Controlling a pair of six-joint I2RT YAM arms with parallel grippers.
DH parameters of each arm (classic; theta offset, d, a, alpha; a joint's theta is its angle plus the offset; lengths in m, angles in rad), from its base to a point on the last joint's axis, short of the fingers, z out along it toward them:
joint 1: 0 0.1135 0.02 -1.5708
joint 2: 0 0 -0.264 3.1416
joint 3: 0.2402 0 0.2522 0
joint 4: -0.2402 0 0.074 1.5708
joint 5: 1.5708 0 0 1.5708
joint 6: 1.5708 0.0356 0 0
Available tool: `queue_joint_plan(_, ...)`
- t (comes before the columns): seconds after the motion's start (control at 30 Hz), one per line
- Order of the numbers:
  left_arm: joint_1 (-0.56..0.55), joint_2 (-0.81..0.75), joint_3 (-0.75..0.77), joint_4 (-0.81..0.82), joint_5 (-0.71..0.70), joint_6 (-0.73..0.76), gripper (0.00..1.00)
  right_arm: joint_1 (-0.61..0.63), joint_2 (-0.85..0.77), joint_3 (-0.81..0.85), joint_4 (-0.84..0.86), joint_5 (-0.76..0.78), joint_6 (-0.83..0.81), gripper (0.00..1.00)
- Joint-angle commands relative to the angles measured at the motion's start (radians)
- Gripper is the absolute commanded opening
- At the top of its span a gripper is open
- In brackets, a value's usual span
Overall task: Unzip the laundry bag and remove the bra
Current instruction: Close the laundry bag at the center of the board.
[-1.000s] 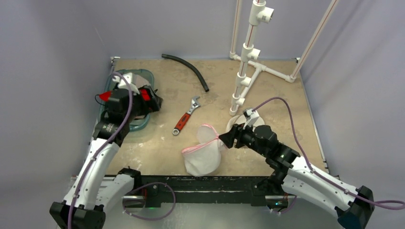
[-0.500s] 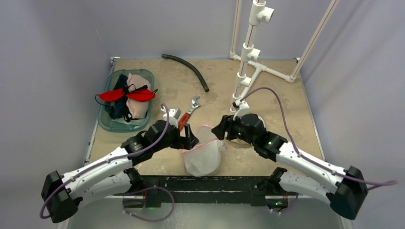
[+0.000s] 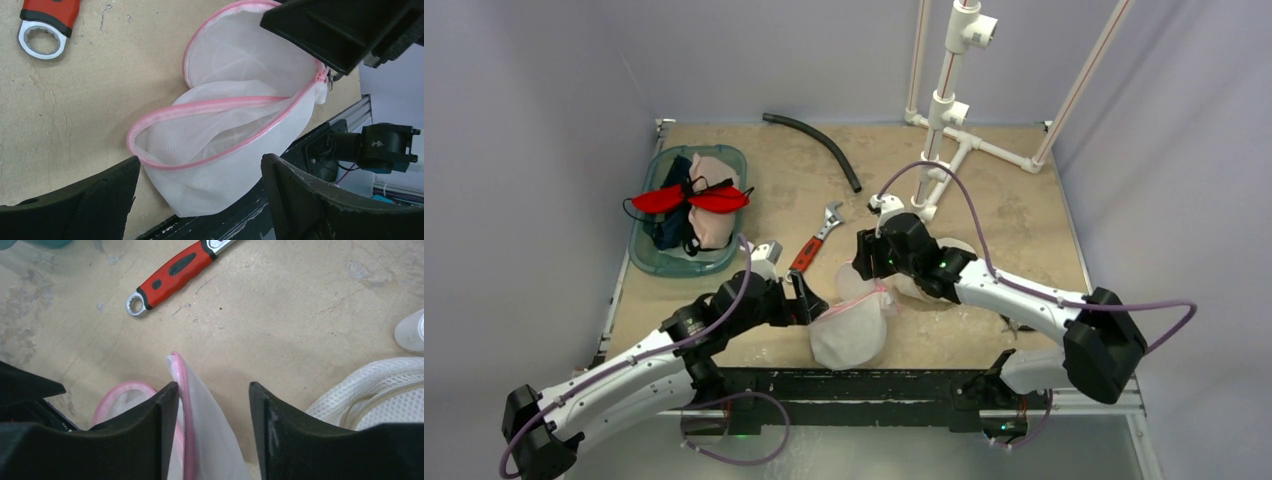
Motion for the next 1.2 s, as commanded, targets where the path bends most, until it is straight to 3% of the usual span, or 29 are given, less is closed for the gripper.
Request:
queue_joint_plan(0.0,-0.003,-0.020,-0.021,0.017,0.049,-0.022,0.88,0.012,0.056,0.096,-0.062,0.013,-0.080,0.49)
queue_joint_plan(0.2,-0.004,-0.058,-0.084,0.070,0.074,-0.052,0.86,0.012,0.038,0.128,-0.096,0.026,-0.103,0.02)
queue_joint_plan(0.23,-0.003,-0.061,-0.085,0.078,0.073,-0.052,0.85,0.011,0.024,0.131,-0.099,0.037,-0.108,0.00)
queue_joint_plan(0.6,-0.004,-0.108,0.027,0.007,-0.071,-0.017,0.85,0.011,-0.273,0.091,0.066,0.245,-0.257,0.00)
queue_joint_plan(0.87,-0.004,-0.180,-0.035,0.040,-0.223,-0.023,0.86,0.035,-0.453,-0.198,0.519,0.220,-0.403,0.00)
queue_joint_plan(1.07,-0.004,-0.150,-0.063,0.041,-0.224,-0.055,0.87,0.210,-0.459,-0.392,0.821,0.348,-0.539,0.00)
queue_joint_plan(1.17,-0.004,-0.125,-0.059,0.038,-0.225,-0.063,0.90,0.288,-0.409,-0.447,0.884,0.443,-0.576,0.00)
